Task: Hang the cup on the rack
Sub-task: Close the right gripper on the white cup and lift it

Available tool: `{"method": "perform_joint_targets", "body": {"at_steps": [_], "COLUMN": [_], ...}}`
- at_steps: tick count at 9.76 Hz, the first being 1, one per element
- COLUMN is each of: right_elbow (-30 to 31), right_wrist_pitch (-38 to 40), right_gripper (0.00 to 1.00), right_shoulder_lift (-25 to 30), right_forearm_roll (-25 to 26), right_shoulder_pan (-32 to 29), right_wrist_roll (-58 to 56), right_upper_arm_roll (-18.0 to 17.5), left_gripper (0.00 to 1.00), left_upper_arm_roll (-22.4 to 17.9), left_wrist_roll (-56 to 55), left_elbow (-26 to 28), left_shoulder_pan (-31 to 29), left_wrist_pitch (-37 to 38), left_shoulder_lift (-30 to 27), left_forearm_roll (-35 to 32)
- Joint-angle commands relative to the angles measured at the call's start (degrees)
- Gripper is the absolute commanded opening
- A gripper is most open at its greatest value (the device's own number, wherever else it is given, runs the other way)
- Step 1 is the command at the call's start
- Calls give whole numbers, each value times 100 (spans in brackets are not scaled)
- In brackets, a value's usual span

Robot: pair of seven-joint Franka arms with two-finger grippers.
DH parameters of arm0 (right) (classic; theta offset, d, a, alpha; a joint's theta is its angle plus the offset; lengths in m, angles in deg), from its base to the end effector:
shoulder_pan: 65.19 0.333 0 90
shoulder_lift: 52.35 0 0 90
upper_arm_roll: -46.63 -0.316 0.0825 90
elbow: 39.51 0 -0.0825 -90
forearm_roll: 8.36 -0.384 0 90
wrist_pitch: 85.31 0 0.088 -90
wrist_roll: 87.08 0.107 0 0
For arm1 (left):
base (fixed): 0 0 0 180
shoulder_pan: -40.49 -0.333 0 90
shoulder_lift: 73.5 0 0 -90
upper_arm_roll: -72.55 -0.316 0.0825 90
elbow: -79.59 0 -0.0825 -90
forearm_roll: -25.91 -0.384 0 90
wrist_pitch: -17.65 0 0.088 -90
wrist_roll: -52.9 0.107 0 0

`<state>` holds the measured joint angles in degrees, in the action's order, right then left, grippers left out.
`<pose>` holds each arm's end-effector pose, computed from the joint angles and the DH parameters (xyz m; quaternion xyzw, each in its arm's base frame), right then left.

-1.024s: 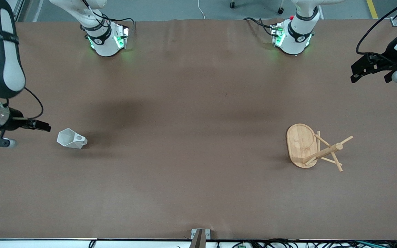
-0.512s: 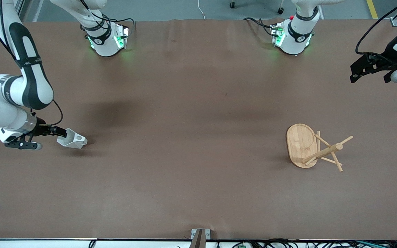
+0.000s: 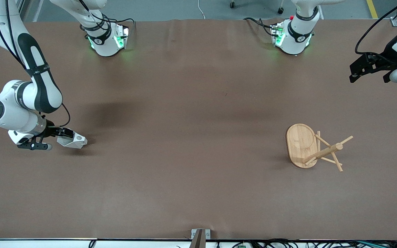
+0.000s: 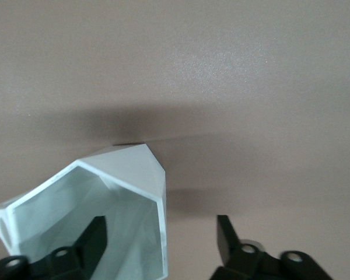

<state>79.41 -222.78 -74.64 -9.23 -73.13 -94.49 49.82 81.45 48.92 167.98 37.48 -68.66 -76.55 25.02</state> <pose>0.5711 -0.1119 0.2343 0.9988 -0.0365 -0.0328 0.0004 0.5287 -0.0554 0.6605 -0.9998 0.0160 -0.0091 0.0111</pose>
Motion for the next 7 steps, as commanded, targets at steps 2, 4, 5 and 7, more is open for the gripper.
{"method": "perform_joint_targets", "body": {"at_steps": [2,4,5,7], "right_elbow": [-105,-97,-97,-97], "right_wrist_pitch": [-69,-60,-60,1], "right_gripper": [50,31,15,1], "right_shoulder_lift": [-108,-108,-108,-117], "right_forearm_roll": [43,-36,-167,-238], "right_shoulder_pan": [-84,-84,-84,-76], "right_wrist_roll": [-33,-24,-33,-33], "right_upper_arm_roll": [-56,-56,-56,-47], "left_gripper": [100,100,100,100], "left_upper_arm_roll": [24,24,24,33], "left_wrist_roll": [91,91,91,82], "left_elbow": [29,29,29,29], "left_shoulder_pan": [-15,-15,-15,2], "left_wrist_pitch": [88,88,88,115], "left_shoulder_lift": [112,112,112,138], "left_forearm_roll": [10,19,19,28]}}
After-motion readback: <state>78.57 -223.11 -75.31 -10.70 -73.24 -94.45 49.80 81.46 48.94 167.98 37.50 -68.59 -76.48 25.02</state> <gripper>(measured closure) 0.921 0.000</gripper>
